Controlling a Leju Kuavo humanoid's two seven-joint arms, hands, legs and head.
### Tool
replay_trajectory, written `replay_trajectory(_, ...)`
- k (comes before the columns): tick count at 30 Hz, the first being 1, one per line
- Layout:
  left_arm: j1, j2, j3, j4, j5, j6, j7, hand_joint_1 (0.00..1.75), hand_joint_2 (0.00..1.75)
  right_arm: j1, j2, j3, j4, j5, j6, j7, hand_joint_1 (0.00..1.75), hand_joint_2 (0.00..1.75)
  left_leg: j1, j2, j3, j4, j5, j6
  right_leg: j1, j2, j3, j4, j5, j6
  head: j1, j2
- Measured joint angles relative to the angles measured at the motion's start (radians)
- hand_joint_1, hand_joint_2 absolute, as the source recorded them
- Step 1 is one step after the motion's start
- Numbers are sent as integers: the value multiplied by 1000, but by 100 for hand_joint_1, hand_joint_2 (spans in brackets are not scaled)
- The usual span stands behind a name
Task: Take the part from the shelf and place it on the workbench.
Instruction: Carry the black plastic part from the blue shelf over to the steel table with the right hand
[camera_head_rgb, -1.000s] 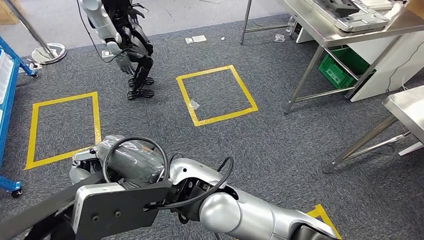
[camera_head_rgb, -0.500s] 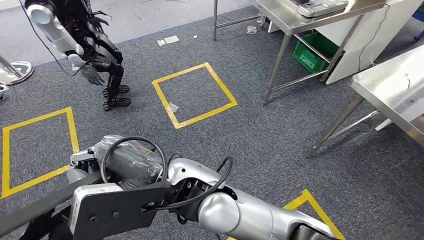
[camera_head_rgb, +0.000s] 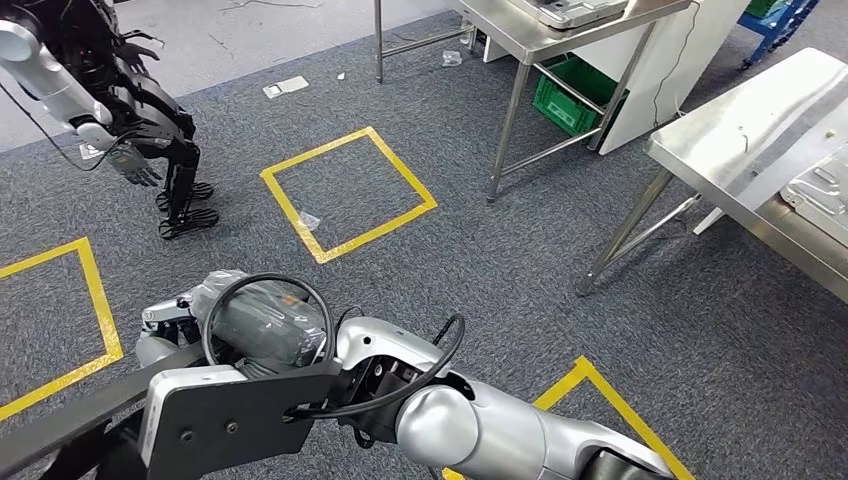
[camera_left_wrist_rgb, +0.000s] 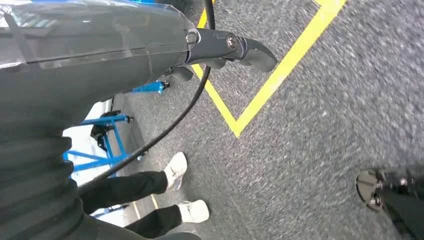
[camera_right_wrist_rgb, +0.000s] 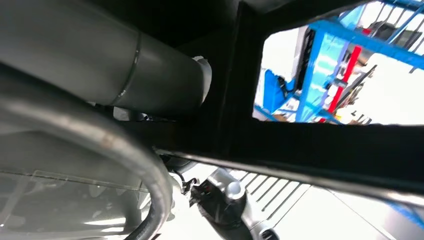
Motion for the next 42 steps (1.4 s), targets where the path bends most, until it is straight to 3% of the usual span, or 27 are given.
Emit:
replay_trajectory(1, 0, -1, 0, 0, 0, 0, 0, 0, 175, 0, 0, 0, 1, 0, 0, 0, 175, 0, 1, 9, 2, 0, -2, -2, -2, -8, 26, -52, 32, 1, 0, 0)
replay_trajectory(3, -1, -2, 0, 0, -1, 1, 0, 0, 175, -2, 0, 0, 2, 0, 0, 0, 175, 0, -1, 22, 5, 2, -7, -10, 2, -50, 97, -195, 87, 2, 0, 0)
replay_trajectory(5, -1, -3, 0, 0, -2, 2, 0, 0, 175, -4, 2, 0, 2, 0, 0, -1, 175, 0, -8, 35, 8, 2, -12, -20, 8, -80, 131, -264, 101, 1, -1, 0)
replay_trajectory(7, -1, -3, 0, 0, -3, 2, 0, 0, 175, -5, 3, 0, 3, 0, 1, -1, 175, 0, -10, 52, 13, 0, -14, -29, 11, -67, 130, -267, 100, -6, -2, 0)
replay_trajectory(9, -2, -3, 0, 0, -3, 2, 0, 0, 175, -6, 5, -1, 3, 0, 1, -1, 175, 0, -4, 44, 10, 19, -34, -37, 8, -47, 133, -272, 103, -18, -2, 0)
replay_trajectory(10, -3, -3, 0, 0, -3, 2, 0, 0, 175, -6, 7, -1, 4, 0, 1, -1, 175, 0, -2, 28, -5, 56, -57, -39, 5, -38, 135, -274, 104, -24, -2, 0)
replay_trajectory(12, -2, -3, 0, 0, -2, 2, 0, 0, 175, -7, 10, 0, 5, 0, 1, -1, 175, 0, -1, -9, -66, 189, -121, -40, 5, -21, 137, -274, 104, -33, -2, 0)
replay_trajectory(14, -1, -3, 0, 0, -1, 2, 0, 0, 175, -5, 12, 1, 8, 0, 1, -1, 175, 0, -1, -23, -121, 294, -148, -39, 7, 1, 140, -274, 103, -35, -3, 0)
replay_trajectory(15, 0, -3, 0, 0, -1, 2, 0, 0, 175, -4, 12, 1, 10, 0, 1, -1, 175, 0, -1, -25, -124, 292, -133, -38, 8, 13, 142, -274, 103, -36, -3, 0)
replay_trajectory(16, 0, -3, 0, 0, -1, 2, 0, 0, 175, -4, 12, 1, 11, 0, 1, -1, 175, 0, -1, -28, -108, 249, -100, -35, 9, 24, 144, -273, 103, -35, -3, 0)
replay_trajectory(18, -1, -2, 0, 0, -1, 2, 0, 0, 175, -4, 13, 1, 11, 0, 1, -1, 175, 0, -1, -57, -47, 106, -30, -30, 10, 43, 147, -273, 102, -34, -3, 0)
replay_trajectory(20, -1, -1, 0, 0, -1, 3, -4, 0, 175, -5, 15, 1, 12, 0, 1, -1, 175, 0, -1, -86, -11, 20, -2, -27, 11, 59, 145, -271, 102, -28, -3, 0)
replay_trajectory(21, -1, -1, 0, 0, -1, 3, -5, 0, 175, -5, 15, 1, 12, 0, 1, 0, 175, 0, -3, -91, -7, 12, -5, -26, 10, 65, 142, -272, 103, -24, -3, 0)
replay_trajectory(23, -1, -2, 0, 0, 0, 2, -3, 0, 175, -5, 15, 1, 12, 0, 2, 0, 175, 0, -3, -78, -5, 5, -1, -20, 7, 69, 139, -271, 103, -14, -3, 0)
replay_trajectory(25, -1, -2, 0, 0, 0, 0, 3, 0, 175, -7, 16, 1, 13, 0, 2, 0, 175, 0, 0, -60, -3, -2, 4, -9, 9, 42, 118, -230, 73, -7, -1, 0)
replay_trajectory(28, 0, -2, 0, 0, 0, 0, 6, 0, 175, -8, 15, 1, 16, 0, 2, 0, 175, 0, -1, -29, -2, -4, 4, -1, 6, 8, 29, -45, -14, -3, 0, 0)
replay_trajectory(29, 0, -2, 0, 0, 0, 0, 6, 0, 175, -6, 15, 1, 18, 0, 2, 0, 175, 0, -1, -18, -2, -4, 3, 0, 4, 5, 5, 2, -26, -1, 0, 0)
replay_trajectory(30, 0, -2, 0, 0, 0, 0, 6, 0, 175, -6, 14, 1, 20, 0, 2, 1, 175, 0, -1, -7, -1, -4, 2, 0, 2, 2, -2, 14, -20, 1, 0, 0)
replay_trajectory(31, 0, -3, 0, 0, 0, 0, 6, 0, 175, -5, 14, 1, 21, 0, 2, 1, 175, 0, 0, 2, 0, -4, 0, -2, 0, -3, 13, -17, 4, 2, 0, 0)
replay_trajectory(32, -1, -3, 0, 0, 0, 0, 6, 0, 175, -5, 13, 0, 22, 0, 2, 1, 175, 0, 1, 10, 2, -3, -2, -4, -1, -13, 45, -81, 39, 3, 0, 0)
replay_trajectory(34, -1, -3, 0, 0, 0, 0, 6, 0, 175, -6, 14, 0, 22, 0, 1, 1, 175, 0, -3, 24, 6, -2, -7, -13, 4, -56, 115, -218, 88, 3, 0, 0)
replay_trajectory(36, -1, -3, 0, 0, 0, 0, 7, 0, 175, -6, 15, 0, 22, 0, 1, 1, 175, 0, -9, 37, 9, -1, -11, -21, 11, -79, 140, -272, 95, 1, 0, 0)
replay_trajectory(38, -2, -3, 0, 0, 0, 0, 9, 0, 175, -5, 15, -1, 22, 0, 0, 1, 175, 0, -8, 50, 13, -2, -16, -31, 12, -61, 140, -276, 97, -6, 0, 0)
replay_trajectory(39, -2, -3, 0, 0, -1, 0, 10, 0, 175, -6, 15, -1, 22, 0, 0, 1, 175, 0, -5, 44, 13, 6, -24, -35, 10, -52, 141, -278, 98, -12, 0, 0)
replay_trajectory(40, -3, -3, 0, 0, -1, 0, 10, 0, 175, -6, 16, -2, 22, 2, -1, 1, 175, 0, -3, 30, 4, 30, -41, -39, 7, -43, 143, -280, 100, -18, -1, 0)
replay_trajectory(42, -3, -3, 0, 0, -1, 0, 10, 0, 175, -6, 19, -1, 22, 8, -5, 2, 175, 0, 0, -7, -44, 137, -98, -41, 4, -27, 146, -281, 100, -28, -1, 0)
